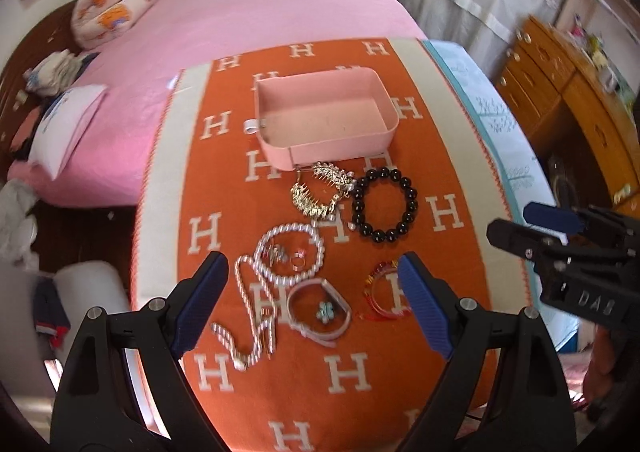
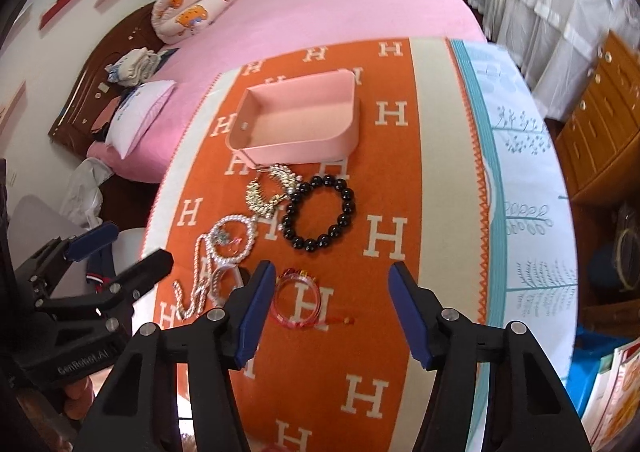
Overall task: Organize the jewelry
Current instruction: 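Grasp the gold hair comb with the left tool while the right tool grasps the black bead bracelet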
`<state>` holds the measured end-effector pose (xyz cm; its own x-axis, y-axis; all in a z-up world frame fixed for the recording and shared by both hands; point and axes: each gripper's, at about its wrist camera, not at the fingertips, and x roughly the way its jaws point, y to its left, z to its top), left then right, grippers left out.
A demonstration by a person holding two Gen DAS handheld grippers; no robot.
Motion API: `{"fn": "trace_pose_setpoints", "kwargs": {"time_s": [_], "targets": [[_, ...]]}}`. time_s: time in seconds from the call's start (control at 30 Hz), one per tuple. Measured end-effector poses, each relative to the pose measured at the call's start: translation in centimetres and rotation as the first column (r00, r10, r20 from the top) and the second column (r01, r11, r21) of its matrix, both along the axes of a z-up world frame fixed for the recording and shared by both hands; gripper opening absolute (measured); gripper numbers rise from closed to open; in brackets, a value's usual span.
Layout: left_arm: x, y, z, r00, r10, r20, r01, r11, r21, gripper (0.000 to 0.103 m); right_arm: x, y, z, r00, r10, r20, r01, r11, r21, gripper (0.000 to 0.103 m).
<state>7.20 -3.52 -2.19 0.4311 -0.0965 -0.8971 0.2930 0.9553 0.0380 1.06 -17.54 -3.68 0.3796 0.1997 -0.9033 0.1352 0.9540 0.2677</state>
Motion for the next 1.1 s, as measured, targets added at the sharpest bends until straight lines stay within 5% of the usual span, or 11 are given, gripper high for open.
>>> {"fn": "trace_pose_setpoints", "kwargs": {"time_s": [0.43,0.6,0.8,1.1], "targets": [[9.9,-1.0,-9.2,0.982,-0.122,-0.143,0.116,0.992,-0.048,0.054,9.5,0.7,-10.3,0.988,-0.027,-0.149,0.021,0.999,-0.038,0.052],[11.2,-1.4,-11.0,0.968,-0.189,-0.164,0.184,0.982,-0.044,0.048,10.9,2.1,-13.6,0.979,-0.014,-0.202,-0.007,0.995,-0.100,0.039],[11.4,-2.7,-12.5,0.943,-0.271,-0.194,0.270,0.962,-0.035,0.042,10.9,3.2,-14.2,0.990,0.001,-0.144,-0.032,0.977,-0.213,0.015],[12.1,-4.4,-14.7,0.918,-0.317,-0.238,0.325,0.946,-0.005,0.020,8.4,0.1,-14.7,0.982,-0.108,-0.153,0.088,0.987,-0.131,0.015]]}}
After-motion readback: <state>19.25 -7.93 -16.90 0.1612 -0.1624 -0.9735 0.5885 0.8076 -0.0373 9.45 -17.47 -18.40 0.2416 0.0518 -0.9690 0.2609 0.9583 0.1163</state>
